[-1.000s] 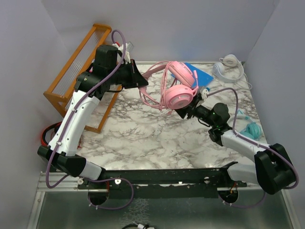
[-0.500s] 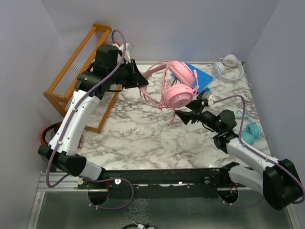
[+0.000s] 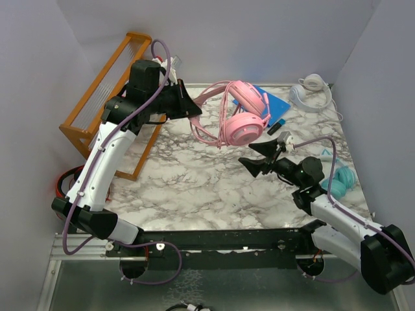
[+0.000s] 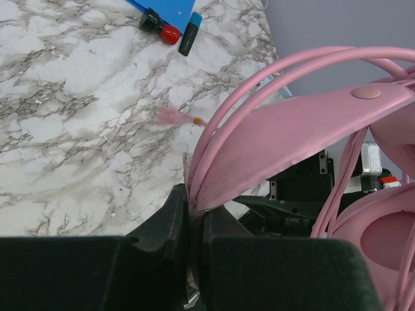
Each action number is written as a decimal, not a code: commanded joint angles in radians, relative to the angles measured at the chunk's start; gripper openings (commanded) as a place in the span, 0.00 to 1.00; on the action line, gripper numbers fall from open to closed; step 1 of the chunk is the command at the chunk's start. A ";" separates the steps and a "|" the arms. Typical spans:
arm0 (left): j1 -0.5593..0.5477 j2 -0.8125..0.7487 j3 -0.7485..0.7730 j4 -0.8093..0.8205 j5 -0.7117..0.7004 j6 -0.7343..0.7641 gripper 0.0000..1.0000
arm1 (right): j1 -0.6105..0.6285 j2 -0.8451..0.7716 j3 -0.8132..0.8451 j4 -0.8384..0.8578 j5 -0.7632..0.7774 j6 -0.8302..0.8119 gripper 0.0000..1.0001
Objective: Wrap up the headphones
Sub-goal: Wrap the headphones cable around the headphones.
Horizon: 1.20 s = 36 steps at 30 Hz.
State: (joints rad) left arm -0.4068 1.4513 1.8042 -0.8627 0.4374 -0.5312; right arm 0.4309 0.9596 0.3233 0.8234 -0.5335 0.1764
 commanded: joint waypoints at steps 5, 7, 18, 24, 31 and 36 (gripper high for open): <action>0.001 -0.023 0.041 0.068 0.043 -0.047 0.00 | 0.003 0.051 0.022 0.072 -0.042 -0.007 0.73; 0.001 -0.021 0.041 0.067 0.047 -0.047 0.00 | 0.003 0.059 0.018 0.086 -0.008 -0.004 0.74; 0.002 -0.021 0.053 0.072 0.069 -0.061 0.00 | 0.003 0.224 0.104 0.134 0.067 -0.017 0.90; 0.002 -0.023 0.056 0.079 0.083 -0.083 0.00 | 0.005 0.369 0.186 0.249 -0.085 0.044 0.65; 0.002 -0.025 0.057 0.085 0.090 -0.090 0.00 | 0.005 0.416 0.245 0.244 -0.092 0.022 0.23; 0.002 -0.021 0.058 0.088 0.092 -0.090 0.00 | 0.005 0.382 0.225 0.220 -0.018 -0.012 0.68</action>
State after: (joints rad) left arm -0.4068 1.4513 1.8065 -0.8543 0.4622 -0.5690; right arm 0.4309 1.3666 0.5472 1.0374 -0.5919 0.2016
